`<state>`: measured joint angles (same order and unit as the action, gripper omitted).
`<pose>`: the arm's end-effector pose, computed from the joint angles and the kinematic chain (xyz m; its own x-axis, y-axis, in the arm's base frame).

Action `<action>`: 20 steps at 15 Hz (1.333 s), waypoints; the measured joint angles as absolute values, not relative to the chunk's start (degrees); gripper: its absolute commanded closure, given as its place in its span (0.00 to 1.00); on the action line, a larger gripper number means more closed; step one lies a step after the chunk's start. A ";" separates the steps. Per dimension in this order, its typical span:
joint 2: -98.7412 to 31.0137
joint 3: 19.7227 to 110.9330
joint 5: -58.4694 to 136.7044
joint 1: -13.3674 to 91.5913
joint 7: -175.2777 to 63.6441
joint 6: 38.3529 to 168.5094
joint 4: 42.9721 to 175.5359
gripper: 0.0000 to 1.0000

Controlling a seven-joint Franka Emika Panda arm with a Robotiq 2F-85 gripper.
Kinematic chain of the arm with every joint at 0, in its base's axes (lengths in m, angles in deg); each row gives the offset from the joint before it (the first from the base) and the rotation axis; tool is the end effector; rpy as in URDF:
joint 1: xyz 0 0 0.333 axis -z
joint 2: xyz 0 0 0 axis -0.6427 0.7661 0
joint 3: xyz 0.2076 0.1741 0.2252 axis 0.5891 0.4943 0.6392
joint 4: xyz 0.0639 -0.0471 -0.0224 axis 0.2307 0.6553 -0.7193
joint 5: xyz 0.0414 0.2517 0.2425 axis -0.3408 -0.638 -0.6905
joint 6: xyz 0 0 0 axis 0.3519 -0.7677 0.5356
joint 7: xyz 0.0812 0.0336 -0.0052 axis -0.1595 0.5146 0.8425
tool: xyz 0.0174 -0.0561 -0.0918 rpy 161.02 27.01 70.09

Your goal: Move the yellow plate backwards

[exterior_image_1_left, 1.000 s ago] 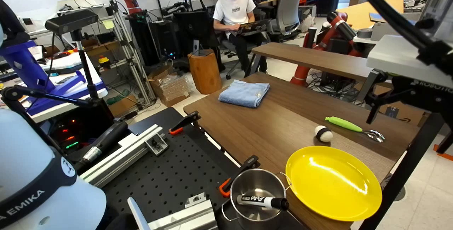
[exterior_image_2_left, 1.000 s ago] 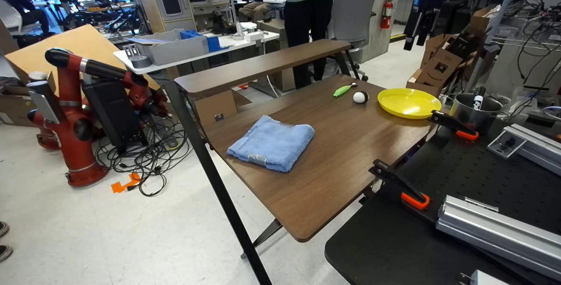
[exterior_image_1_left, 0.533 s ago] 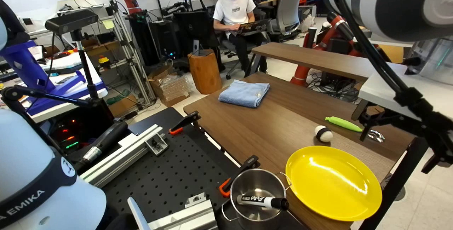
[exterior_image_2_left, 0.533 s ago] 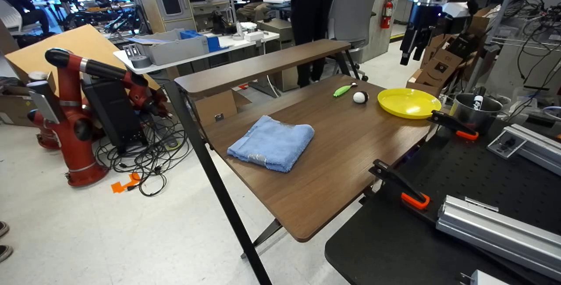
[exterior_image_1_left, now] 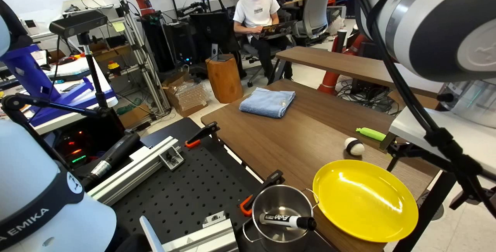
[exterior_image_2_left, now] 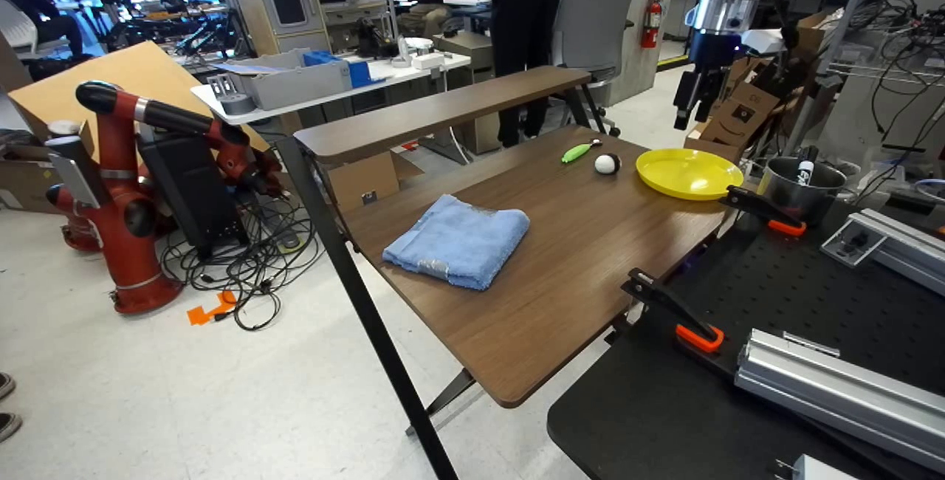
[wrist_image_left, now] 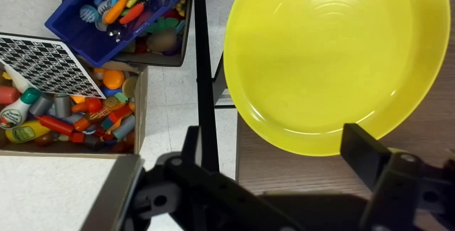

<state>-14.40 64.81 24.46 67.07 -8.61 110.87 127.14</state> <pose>0.5232 -0.3174 0.2174 0.9991 0.0407 -0.0080 0.0397 -0.9942 -0.1002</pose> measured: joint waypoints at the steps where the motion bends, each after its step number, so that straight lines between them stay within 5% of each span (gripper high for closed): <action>1: -13.64 64.84 24.46 67.16 -8.61 110.87 126.66 0.00; 10: -8.03 65.44 24.46 68.57 -8.65 110.87 122.60 0.00; 12: -6.93 65.47 24.46 68.63 -8.67 110.87 121.73 0.26; 20: -5.25 65.88 24.48 68.68 -8.67 110.87 119.98 0.88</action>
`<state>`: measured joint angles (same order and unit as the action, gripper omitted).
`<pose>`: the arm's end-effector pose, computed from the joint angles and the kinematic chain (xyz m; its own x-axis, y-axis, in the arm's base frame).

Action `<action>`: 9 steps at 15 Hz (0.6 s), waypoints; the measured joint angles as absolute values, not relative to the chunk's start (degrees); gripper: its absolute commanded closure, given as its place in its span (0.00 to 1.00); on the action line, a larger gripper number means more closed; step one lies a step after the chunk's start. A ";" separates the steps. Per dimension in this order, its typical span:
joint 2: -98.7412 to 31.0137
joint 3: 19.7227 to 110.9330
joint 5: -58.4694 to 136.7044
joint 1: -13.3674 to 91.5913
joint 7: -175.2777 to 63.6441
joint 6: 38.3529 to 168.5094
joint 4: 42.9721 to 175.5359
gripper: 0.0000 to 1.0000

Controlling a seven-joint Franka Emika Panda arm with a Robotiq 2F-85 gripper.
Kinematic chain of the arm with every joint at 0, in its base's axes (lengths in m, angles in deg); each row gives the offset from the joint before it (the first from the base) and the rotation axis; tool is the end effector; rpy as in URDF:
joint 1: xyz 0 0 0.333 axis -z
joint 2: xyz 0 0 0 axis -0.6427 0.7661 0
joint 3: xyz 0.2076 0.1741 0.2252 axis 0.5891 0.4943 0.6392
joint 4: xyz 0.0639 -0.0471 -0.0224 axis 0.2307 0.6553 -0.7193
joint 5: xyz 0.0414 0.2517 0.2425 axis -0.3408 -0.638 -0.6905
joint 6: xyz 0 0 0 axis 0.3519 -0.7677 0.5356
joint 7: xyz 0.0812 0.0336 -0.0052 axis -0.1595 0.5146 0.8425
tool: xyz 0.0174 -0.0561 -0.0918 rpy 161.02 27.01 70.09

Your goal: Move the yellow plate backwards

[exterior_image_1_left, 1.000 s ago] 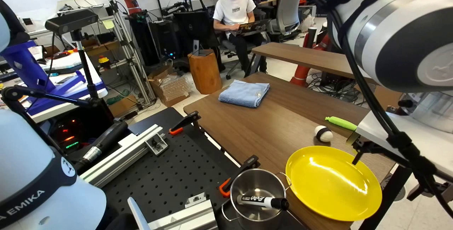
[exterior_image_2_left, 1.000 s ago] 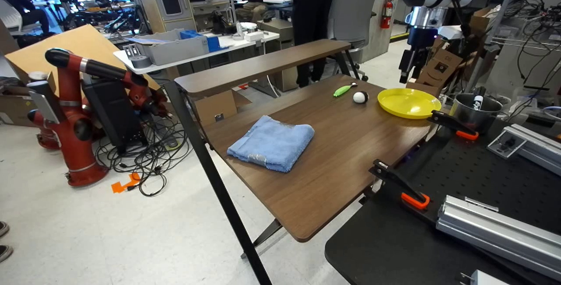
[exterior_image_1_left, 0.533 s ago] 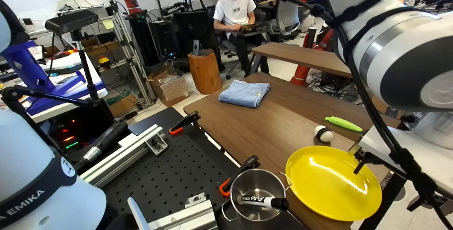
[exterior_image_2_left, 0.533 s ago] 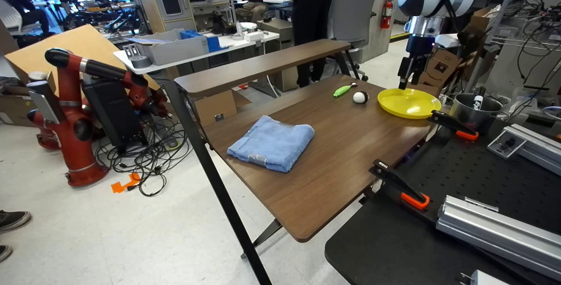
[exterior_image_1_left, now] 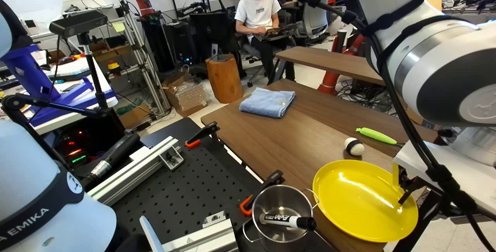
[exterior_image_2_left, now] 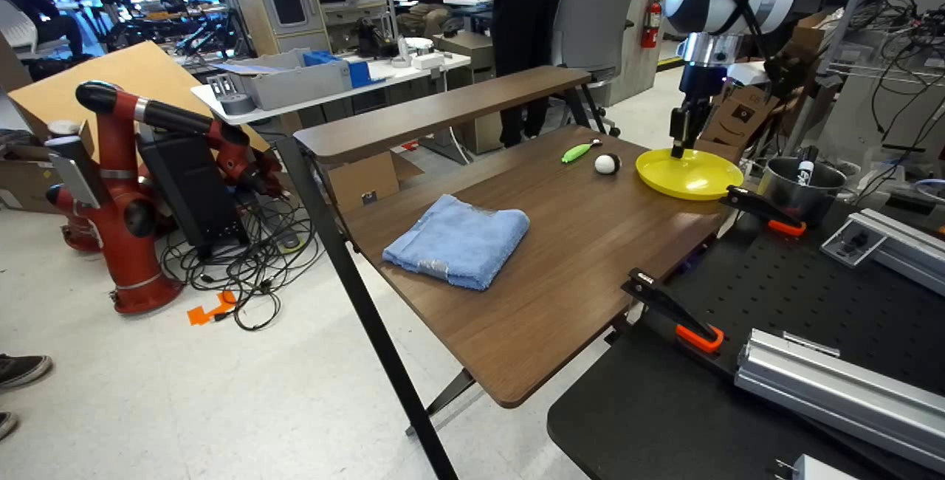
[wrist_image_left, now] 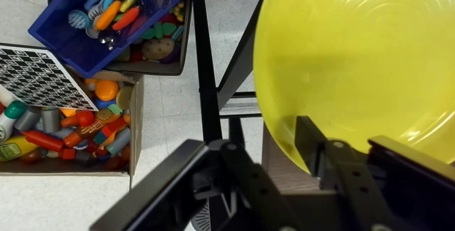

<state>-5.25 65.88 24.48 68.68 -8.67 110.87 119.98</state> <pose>0.5386 -0.3339 0.1591 0.9988 0.0321 -0.0358 0.0275 -0.9921 -0.1221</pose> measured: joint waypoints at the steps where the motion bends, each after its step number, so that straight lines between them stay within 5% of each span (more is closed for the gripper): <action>1: -5.25 65.97 24.48 68.73 -8.67 110.87 119.91 0.95; 9: -5.26 66.91 24.48 69.42 -8.46 110.48 118.77 0.99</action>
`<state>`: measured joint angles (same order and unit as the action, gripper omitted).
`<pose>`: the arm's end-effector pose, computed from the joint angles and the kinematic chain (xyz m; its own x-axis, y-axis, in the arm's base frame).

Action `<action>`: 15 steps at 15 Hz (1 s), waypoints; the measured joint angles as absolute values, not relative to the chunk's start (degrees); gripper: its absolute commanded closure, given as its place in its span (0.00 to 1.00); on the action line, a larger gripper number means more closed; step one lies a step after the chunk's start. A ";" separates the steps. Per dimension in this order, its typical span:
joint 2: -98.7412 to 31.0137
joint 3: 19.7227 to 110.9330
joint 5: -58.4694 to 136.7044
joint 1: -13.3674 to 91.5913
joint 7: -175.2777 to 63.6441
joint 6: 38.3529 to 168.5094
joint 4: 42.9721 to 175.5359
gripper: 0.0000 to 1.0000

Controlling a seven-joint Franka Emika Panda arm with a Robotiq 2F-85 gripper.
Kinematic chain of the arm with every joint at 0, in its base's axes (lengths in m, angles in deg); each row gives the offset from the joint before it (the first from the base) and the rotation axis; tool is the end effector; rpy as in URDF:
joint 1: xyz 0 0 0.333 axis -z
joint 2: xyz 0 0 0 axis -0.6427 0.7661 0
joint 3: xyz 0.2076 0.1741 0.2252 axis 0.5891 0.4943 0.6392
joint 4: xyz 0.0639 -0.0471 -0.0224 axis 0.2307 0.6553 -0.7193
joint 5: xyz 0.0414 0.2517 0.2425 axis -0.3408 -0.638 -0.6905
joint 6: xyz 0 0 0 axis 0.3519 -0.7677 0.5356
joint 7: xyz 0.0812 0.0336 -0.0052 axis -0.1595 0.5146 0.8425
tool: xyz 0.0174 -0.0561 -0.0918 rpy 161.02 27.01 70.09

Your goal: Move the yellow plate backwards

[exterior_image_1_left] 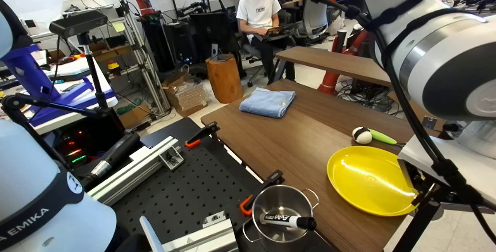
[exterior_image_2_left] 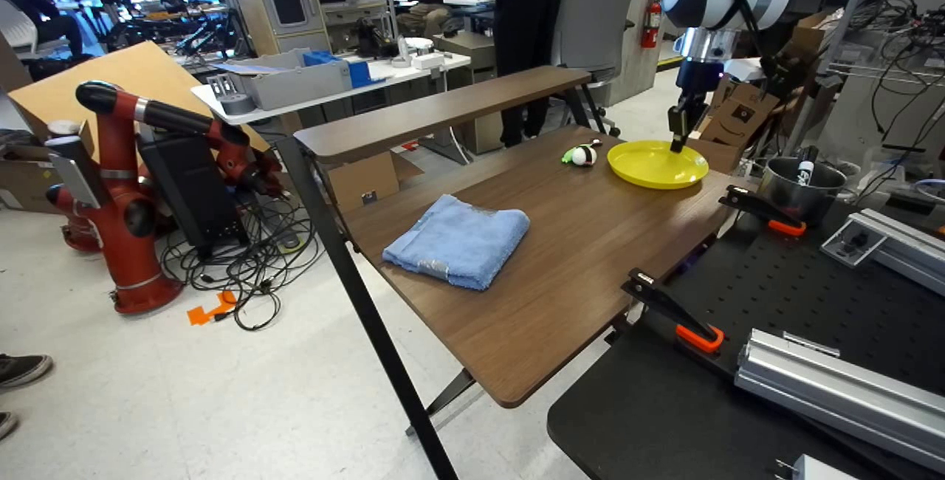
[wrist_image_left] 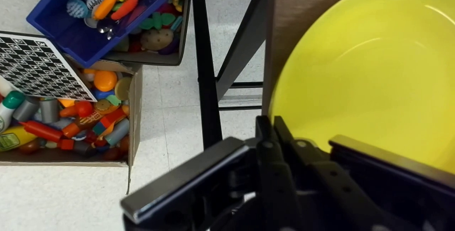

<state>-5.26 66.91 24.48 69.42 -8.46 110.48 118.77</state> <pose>0.5457 -0.3353 0.1653 0.9992 0.0369 -0.0159 0.0346 -0.9914 -0.1262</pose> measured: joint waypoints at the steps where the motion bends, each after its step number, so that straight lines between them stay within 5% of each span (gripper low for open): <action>1: -5.26 67.05 24.48 69.53 -8.35 110.48 118.68 0.99; 15: -10.37 71.09 23.87 73.12 -0.80 109.07 120.33 0.99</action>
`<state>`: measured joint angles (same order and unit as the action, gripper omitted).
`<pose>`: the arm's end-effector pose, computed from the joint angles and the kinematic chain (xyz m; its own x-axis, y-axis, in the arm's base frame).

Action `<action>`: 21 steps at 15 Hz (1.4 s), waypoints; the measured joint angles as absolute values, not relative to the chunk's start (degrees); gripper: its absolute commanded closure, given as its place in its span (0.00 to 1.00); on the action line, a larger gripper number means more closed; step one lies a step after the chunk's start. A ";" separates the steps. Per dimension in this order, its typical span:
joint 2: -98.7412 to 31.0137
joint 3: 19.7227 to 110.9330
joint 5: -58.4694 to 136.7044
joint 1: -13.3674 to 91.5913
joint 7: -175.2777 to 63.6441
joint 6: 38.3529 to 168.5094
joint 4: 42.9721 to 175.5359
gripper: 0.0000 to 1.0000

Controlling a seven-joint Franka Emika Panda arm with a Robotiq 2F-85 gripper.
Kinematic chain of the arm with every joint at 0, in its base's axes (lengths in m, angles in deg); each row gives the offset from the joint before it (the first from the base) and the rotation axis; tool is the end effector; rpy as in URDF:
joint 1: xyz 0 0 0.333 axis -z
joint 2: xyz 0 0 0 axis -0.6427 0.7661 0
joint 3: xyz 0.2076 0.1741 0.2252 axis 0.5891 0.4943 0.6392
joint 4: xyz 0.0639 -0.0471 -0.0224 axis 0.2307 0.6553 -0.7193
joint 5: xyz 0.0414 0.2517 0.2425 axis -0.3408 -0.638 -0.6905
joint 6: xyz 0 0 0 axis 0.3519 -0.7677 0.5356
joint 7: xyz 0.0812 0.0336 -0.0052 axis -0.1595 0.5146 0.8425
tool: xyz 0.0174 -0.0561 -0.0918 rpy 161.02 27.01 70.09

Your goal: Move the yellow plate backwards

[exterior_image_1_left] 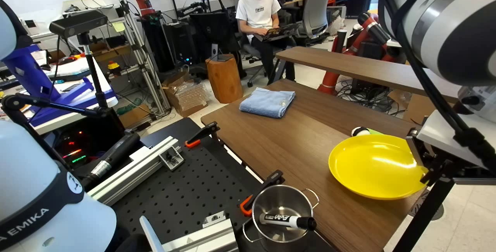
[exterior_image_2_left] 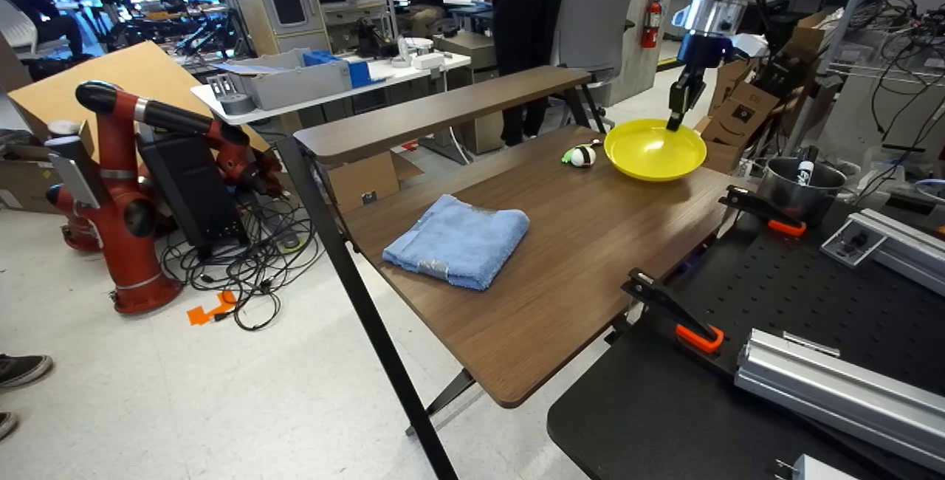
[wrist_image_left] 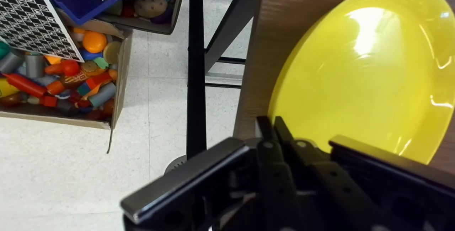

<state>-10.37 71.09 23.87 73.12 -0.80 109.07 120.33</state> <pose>0.5467 -0.3348 0.2110 0.9861 0.1511 0.0686 0.1598 -0.9761 -0.1474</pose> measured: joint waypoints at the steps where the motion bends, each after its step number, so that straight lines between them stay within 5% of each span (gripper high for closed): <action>1: -11.38 71.45 23.21 73.30 0.02 108.47 120.81 0.99; 21: -21.83 73.81 14.38 58.71 -3.57 97.77 124.35 0.99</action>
